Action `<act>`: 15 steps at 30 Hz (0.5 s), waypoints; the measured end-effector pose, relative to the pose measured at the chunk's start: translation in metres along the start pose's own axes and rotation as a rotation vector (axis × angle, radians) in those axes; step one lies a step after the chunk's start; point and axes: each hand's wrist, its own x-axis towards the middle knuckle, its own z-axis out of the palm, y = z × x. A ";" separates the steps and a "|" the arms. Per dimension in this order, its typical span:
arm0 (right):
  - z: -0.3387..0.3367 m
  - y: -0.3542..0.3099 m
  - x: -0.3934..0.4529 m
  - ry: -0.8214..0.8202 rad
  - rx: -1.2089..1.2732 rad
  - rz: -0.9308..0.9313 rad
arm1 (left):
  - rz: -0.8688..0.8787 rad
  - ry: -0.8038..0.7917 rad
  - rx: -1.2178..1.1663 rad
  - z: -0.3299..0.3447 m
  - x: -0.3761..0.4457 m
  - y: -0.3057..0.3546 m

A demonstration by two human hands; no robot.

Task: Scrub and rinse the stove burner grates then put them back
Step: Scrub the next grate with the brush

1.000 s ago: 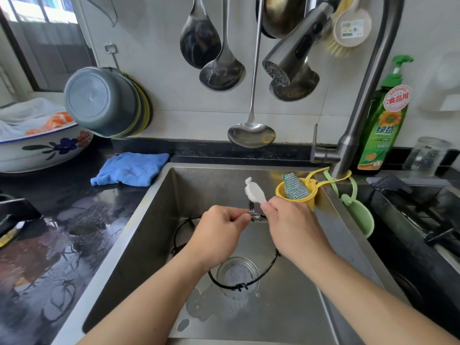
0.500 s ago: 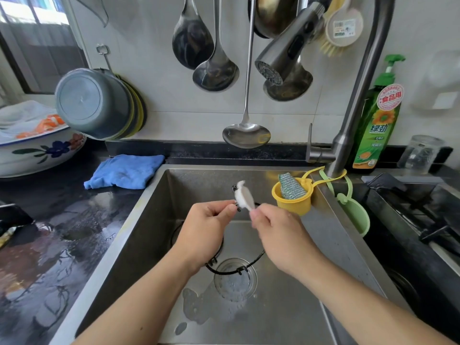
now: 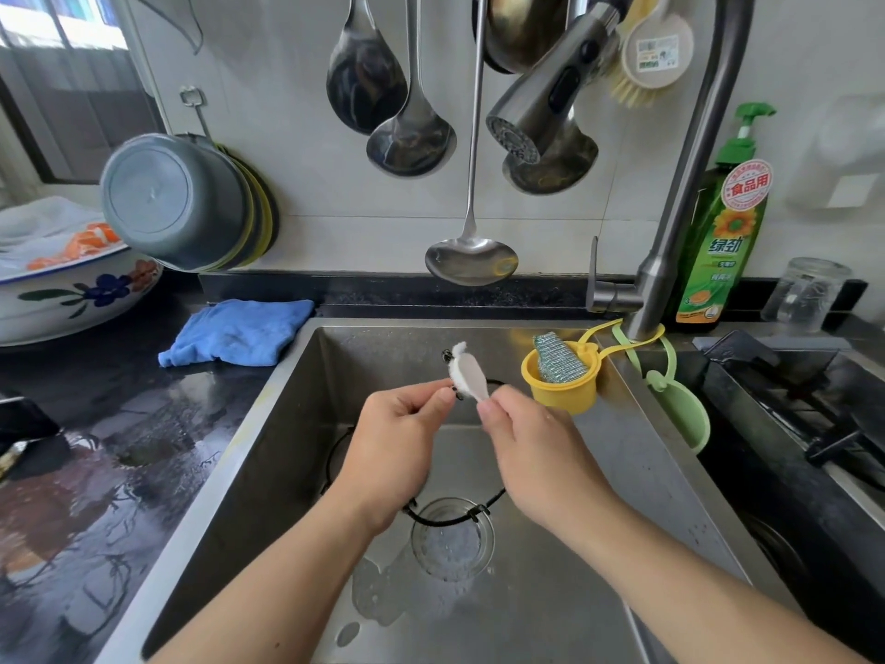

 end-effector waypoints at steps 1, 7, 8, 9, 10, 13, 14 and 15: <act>-0.002 0.006 0.004 0.016 -0.023 0.050 | -0.006 0.020 -0.029 0.000 0.001 -0.001; -0.010 0.023 0.012 -0.003 -0.029 0.225 | -0.048 0.078 -0.173 -0.006 0.006 -0.005; -0.007 0.019 0.011 0.010 0.004 0.177 | -0.047 0.073 -0.174 -0.006 0.006 -0.006; -0.004 0.014 0.009 0.022 0.043 0.117 | -0.047 0.064 -0.173 -0.004 0.005 -0.005; -0.003 0.011 0.007 0.023 0.068 0.062 | -0.050 0.056 -0.173 -0.001 0.004 -0.005; 0.000 0.010 0.007 0.023 0.054 0.043 | -0.037 0.037 -0.152 0.001 0.000 -0.004; -0.001 0.015 0.010 0.021 0.035 0.100 | -0.034 0.045 -0.156 0.001 0.000 -0.004; -0.002 0.021 0.012 0.007 0.009 0.173 | -0.035 0.061 -0.167 0.000 0.000 -0.004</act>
